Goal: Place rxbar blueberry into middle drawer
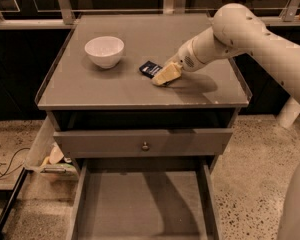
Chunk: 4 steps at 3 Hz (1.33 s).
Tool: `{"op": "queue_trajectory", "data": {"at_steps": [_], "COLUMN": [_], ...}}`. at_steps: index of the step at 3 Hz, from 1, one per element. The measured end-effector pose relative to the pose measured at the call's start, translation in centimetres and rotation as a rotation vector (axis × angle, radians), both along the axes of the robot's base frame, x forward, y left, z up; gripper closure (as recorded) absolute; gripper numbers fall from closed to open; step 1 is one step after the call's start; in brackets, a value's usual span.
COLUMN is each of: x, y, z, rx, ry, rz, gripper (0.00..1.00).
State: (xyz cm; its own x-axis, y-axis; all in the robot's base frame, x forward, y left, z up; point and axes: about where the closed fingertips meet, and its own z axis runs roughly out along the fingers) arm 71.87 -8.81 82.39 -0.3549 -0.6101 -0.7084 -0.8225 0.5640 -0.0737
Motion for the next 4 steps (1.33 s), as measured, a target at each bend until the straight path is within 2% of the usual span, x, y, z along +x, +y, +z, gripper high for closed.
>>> {"op": "queue_trajectory", "data": {"at_steps": [3, 4], "x": [-0.03, -0.81], "y": [0.03, 0.41], "z": [0.90, 0.96], "rx": [0.001, 0.025], "ry": [0.001, 0.009], "rz": [0.001, 0.019], "gripper": [1.00, 1.00]}}
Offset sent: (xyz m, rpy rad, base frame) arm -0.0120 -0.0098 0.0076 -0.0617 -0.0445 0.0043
